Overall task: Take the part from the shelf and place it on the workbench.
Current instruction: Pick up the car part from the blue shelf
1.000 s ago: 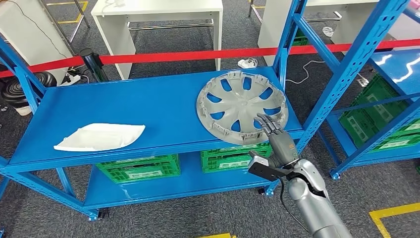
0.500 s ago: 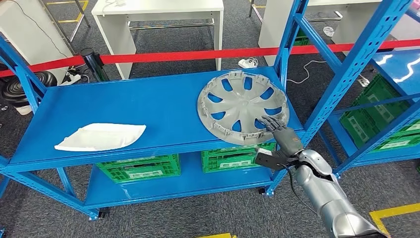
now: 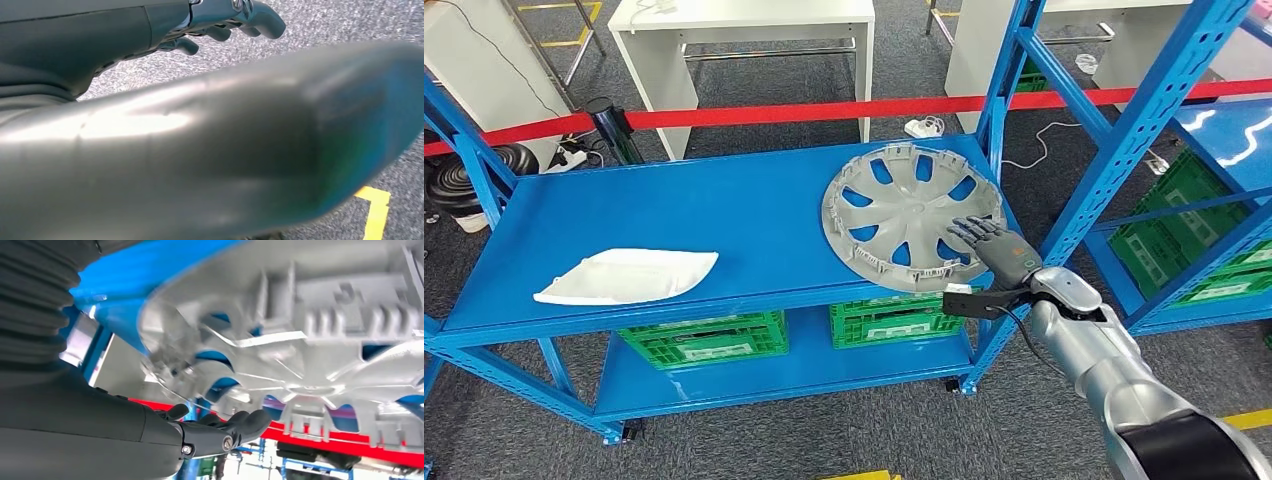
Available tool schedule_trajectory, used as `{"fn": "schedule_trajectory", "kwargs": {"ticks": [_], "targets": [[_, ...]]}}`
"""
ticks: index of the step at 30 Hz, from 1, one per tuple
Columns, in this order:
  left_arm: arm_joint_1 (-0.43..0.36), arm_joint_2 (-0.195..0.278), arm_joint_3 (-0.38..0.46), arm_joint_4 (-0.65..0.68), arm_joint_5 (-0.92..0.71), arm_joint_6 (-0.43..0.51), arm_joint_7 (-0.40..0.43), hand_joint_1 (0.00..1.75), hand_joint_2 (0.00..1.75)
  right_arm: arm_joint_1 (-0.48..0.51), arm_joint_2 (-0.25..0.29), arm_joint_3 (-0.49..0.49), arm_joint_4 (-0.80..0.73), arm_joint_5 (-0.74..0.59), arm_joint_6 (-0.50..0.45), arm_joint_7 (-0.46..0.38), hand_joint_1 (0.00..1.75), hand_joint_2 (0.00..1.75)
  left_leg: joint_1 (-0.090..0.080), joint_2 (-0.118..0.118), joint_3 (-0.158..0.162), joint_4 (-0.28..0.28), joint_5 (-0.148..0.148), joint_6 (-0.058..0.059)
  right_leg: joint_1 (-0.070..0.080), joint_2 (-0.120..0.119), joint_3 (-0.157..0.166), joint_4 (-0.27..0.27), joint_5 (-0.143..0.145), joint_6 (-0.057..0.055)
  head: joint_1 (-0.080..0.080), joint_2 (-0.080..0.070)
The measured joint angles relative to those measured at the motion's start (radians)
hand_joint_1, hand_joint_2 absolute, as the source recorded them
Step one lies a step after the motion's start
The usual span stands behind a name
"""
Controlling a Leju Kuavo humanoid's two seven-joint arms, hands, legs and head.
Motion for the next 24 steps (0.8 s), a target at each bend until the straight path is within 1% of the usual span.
{"fn": "schedule_trajectory", "kwargs": {"ticks": [4, 9, 10, 13, 14, 24], "targets": [[0.005, 0.000, 0.001, 0.001, -0.001, 0.000, -0.003, 0.00, 0.00, -0.055, 0.023, 0.055, 0.055, 0.013, 0.014, 0.014, 0.00, 1.75, 0.000, -0.001, 0.000, 0.000, 0.000, 0.000, 0.000, 0.000, 0.000, 0.000, 0.000, 0.000, 0.000, 0.000], [0.006, 0.000, 0.001, 0.001, -0.015, -0.001, -0.006, 0.00, 0.00, -0.063, 0.038, 0.086, 0.084, 0.009, 0.004, 0.024, 0.00, 1.75, 0.000, -0.002, 0.000, 0.000, 0.000, 0.000, 0.000, -0.001, 0.000, 0.000, 0.000, 0.000, 0.000, 0.000], [0.006, 0.000, 0.001, 0.001, -0.018, -0.001, -0.005, 0.00, 0.00, -0.062, 0.039, 0.089, 0.087, 0.007, 0.002, 0.025, 0.10, 1.75, 0.000, -0.001, 0.000, 0.000, 0.000, 0.000, 0.000, -0.001, 0.000, 0.000, 0.000, 0.000, 0.000, 0.000], [0.005, 0.000, 0.001, 0.001, -0.026, -0.002, -0.002, 0.00, 0.00, -0.059, 0.039, 0.092, 0.097, 0.000, -0.004, 0.025, 1.40, 1.75, 0.000, -0.001, 0.000, 0.000, 0.000, 0.000, 0.000, -0.001, 0.000, 0.000, 0.000, 0.000, 0.000, 0.000], [0.004, 0.000, 0.001, 0.001, -0.027, -0.002, -0.001, 0.00, 0.00, -0.057, 0.039, 0.093, 0.100, -0.002, -0.004, 0.025, 1.75, 1.75, 0.000, -0.001, 0.000, 0.000, 0.000, 0.000, 0.000, -0.001, 0.000, -0.001, 0.000, 0.000, 0.000, 0.000], [0.002, 0.000, 0.001, 0.001, -0.031, -0.009, -0.006, 0.00, 0.00, -0.049, 0.039, 0.103, 0.112, -0.017, -0.007, 0.022, 1.75, 1.75, 0.000, -0.001, 0.000, 0.000, 0.000, 0.000, 0.000, -0.001, 0.000, -0.001, 0.000, 0.000, 0.000, 0.000]]}}
